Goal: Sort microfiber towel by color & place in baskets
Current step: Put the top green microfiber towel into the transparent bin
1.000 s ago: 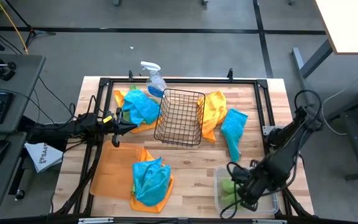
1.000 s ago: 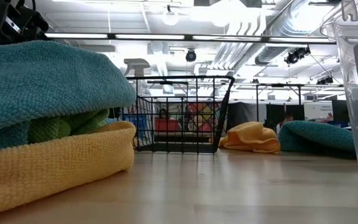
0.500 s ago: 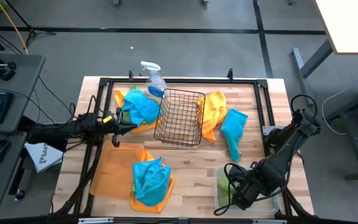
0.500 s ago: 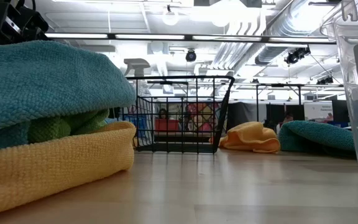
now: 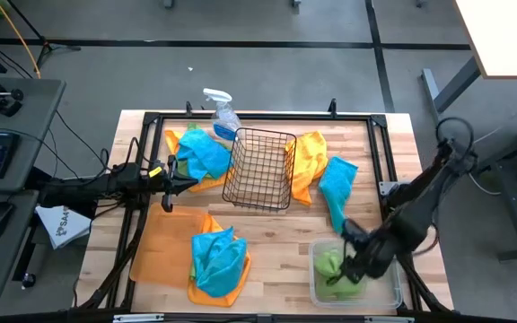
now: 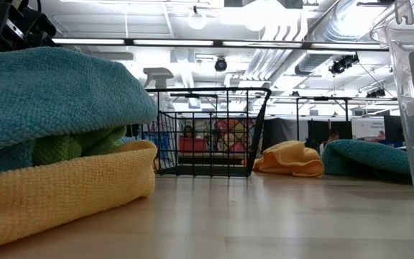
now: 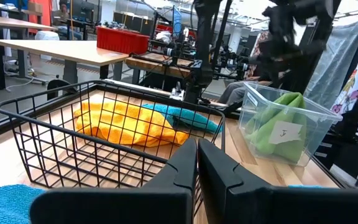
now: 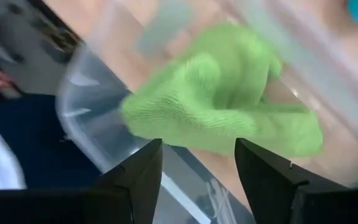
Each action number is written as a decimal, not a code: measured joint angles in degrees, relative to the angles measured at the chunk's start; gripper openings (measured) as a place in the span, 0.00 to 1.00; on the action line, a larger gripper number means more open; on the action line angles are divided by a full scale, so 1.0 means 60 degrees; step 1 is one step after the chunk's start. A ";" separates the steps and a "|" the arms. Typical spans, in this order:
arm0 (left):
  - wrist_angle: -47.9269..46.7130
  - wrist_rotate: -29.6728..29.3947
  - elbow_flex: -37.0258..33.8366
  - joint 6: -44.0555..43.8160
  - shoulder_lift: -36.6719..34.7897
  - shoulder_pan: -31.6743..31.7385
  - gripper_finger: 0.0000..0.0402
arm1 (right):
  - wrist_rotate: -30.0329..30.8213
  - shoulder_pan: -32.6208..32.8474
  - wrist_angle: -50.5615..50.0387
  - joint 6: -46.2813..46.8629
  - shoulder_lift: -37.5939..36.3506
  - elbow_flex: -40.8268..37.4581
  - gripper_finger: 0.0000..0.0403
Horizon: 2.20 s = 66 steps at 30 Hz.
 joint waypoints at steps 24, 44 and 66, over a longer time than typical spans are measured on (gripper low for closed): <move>0.3442 -0.0578 -0.0005 -0.2617 0.0000 0.0000 0.01 | 0.2255 -0.6981 0.1238 -0.7220 -0.2338 0.0010 0.48; -0.6864 -0.2829 0.7090 -0.4375 0.5480 0.0748 0.02 | 0.2113 -0.8367 0.1325 -0.7908 -0.2328 0.0010 0.48; -0.7878 -0.1733 0.3972 -0.7992 0.7404 0.3153 0.53 | 0.2051 -0.8357 0.1244 -0.9218 -0.2328 0.0010 0.48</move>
